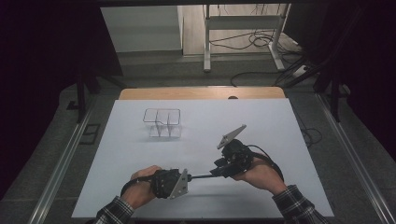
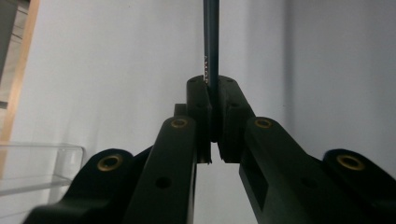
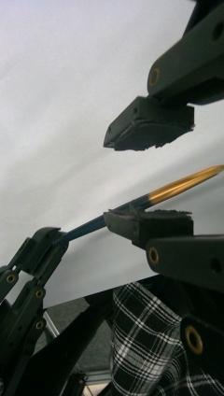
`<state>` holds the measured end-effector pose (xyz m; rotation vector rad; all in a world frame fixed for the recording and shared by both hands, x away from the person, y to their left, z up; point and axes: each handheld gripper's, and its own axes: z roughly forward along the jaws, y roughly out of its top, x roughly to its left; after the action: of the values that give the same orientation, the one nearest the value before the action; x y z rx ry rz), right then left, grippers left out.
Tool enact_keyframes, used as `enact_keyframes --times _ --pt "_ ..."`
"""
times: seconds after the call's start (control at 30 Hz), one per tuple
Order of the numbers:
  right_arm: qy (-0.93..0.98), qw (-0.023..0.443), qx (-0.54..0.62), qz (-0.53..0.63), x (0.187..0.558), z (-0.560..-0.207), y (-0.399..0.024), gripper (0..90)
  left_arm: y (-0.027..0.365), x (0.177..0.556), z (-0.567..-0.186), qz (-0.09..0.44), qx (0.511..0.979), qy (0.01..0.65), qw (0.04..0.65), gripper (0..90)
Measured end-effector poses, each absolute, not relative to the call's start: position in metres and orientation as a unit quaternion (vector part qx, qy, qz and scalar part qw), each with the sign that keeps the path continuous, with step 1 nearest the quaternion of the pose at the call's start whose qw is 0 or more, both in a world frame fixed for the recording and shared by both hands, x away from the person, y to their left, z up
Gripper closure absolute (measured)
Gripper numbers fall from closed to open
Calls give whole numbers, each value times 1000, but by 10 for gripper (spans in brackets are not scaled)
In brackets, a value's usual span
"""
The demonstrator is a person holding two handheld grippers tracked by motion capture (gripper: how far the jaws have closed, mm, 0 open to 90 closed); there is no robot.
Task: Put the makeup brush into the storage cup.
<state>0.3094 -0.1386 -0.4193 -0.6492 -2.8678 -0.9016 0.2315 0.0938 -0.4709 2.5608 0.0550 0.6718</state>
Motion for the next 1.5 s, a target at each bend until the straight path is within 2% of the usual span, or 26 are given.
enact_keyframes --times 0.3,0.67,1.03,1.3,1.5 --pt "-921 10 -226 -318 306 -418 -155 467 100 232 -472 210 941 59 257 860" --pt "-894 -16 -259 -366 302 -421 -177 418 112 231 -471 164 932 125 299 860" --pt "-866 -22 -284 -412 299 -424 -187 414 122 229 -468 129 897 213 365 859" --pt "-843 4 -309 -439 298 -428 -185 480 125 231 -470 90 856 283 424 859" --pt "-827 28 -319 -463 299 -431 -178 517 119 230 -475 73 839 302 447 859"
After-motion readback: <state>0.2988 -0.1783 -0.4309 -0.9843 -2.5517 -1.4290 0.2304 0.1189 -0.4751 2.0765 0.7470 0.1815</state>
